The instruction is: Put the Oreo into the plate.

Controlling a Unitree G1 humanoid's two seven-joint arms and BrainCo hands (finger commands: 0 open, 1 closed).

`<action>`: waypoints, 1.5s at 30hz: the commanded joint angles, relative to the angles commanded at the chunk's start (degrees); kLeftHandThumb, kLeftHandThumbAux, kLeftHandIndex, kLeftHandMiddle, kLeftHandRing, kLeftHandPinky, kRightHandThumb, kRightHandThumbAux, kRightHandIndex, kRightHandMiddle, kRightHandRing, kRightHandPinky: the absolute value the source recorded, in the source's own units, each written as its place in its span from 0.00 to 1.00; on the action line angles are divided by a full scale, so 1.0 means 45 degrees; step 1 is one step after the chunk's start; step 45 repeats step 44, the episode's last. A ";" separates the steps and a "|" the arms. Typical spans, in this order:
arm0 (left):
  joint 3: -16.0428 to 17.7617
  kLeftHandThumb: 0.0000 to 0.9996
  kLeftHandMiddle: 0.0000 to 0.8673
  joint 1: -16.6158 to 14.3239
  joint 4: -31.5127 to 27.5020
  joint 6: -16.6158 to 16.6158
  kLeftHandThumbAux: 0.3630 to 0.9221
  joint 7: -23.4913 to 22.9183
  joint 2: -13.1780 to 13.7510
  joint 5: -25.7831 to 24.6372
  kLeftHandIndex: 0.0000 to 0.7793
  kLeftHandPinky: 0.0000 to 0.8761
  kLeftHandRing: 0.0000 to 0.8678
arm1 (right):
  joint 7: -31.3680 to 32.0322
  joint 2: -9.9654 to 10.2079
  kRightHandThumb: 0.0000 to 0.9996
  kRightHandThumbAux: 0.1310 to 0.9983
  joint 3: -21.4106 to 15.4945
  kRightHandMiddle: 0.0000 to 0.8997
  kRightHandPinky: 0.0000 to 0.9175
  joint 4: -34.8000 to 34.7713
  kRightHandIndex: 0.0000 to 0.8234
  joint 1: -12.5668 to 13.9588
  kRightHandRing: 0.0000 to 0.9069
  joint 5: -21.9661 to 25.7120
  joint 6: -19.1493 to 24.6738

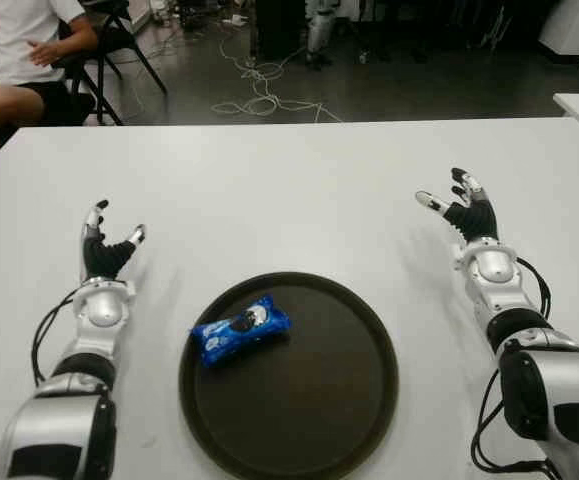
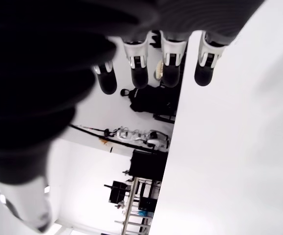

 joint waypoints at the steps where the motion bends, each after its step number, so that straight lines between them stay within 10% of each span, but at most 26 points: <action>1: 0.0005 0.00 0.05 0.0017 -0.0008 -0.0013 0.67 0.0001 0.0000 -0.0012 0.05 0.02 0.03 | 0.0001 0.0043 0.00 0.67 -0.0134 0.05 0.01 0.0000 0.06 -0.0041 0.02 0.0136 0.0167; 45: 0.0119 0.00 0.06 0.0008 -0.0108 -0.0121 0.66 -0.0268 -0.0044 -0.0220 0.05 0.01 0.03 | -0.0492 0.0304 0.00 0.71 -0.0934 0.05 0.00 -0.0083 0.03 -0.0501 0.03 0.0879 0.1822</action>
